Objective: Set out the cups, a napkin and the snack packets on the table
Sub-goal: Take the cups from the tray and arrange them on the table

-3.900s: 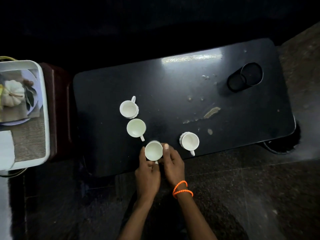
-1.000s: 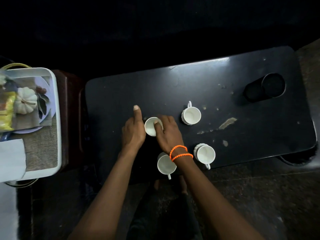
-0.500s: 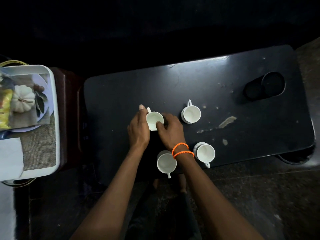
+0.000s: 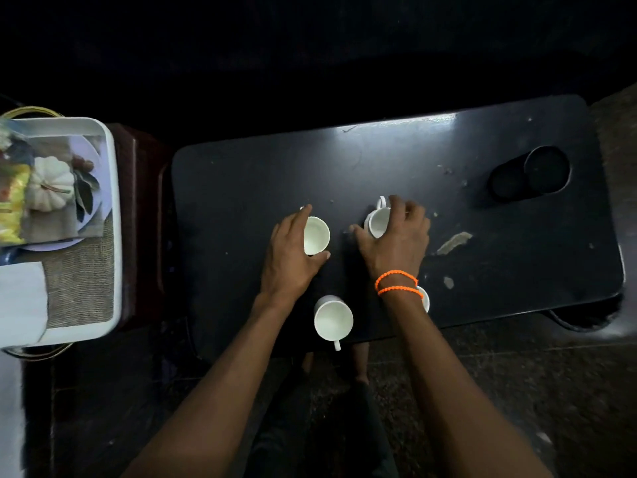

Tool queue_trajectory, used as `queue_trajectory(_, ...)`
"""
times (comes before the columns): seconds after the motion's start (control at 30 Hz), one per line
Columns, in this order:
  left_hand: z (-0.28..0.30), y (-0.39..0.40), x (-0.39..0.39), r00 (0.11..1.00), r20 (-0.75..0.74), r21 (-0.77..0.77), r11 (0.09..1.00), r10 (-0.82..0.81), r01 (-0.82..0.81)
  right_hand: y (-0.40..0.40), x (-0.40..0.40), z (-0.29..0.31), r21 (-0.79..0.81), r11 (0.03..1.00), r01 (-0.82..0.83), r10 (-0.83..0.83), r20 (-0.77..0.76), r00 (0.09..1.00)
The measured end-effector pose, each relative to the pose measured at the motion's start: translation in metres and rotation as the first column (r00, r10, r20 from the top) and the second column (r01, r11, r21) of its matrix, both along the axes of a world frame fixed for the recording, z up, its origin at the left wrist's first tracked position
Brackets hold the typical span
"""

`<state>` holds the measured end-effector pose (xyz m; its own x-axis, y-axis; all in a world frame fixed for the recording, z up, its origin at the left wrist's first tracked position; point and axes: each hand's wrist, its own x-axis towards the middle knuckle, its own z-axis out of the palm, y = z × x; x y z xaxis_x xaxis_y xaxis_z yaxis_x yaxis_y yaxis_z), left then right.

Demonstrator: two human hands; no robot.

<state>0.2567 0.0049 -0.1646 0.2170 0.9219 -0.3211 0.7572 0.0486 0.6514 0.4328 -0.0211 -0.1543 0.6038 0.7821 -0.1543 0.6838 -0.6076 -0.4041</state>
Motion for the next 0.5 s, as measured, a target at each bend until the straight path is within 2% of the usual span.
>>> queue_trajectory(0.07, 0.001, 0.001, 0.002, 1.0, -0.004, 0.041, 0.999, -0.005, 0.006, 0.001, 0.007, -0.007, -0.071, 0.997, -0.033, 0.026, -0.102, 0.994)
queue_trajectory(0.13, 0.001, 0.005, 0.004, 1.0, 0.01, 0.056, 0.998, 0.0, -0.001, -0.001, 0.014, -0.014, -0.041, 0.997, -0.062, 0.056, -0.136, 0.989)
queue_trajectory(0.23, 0.002, 0.01, 0.007, 1.0, 0.0, 0.06, 0.998, -0.011, 0.011, -0.005, 0.02, -0.02, 0.005, 0.997, -0.076, 0.076, -0.096, 0.992)
queue_trajectory(0.37, 0.005, 0.007, 0.007, 1.0, -0.012, 0.06, 0.998, -0.013, 0.014, -0.009, 0.021, -0.021, -0.018, 0.995, -0.099, 0.097, -0.05, 0.994)
queue_trajectory(0.5, 0.016, -0.025, 0.007, 0.99, -0.021, 0.089, 0.987, 0.136, -0.134, -0.036, 0.024, -0.006, 0.103, 0.992, 0.076, -0.071, -0.051, 0.996)
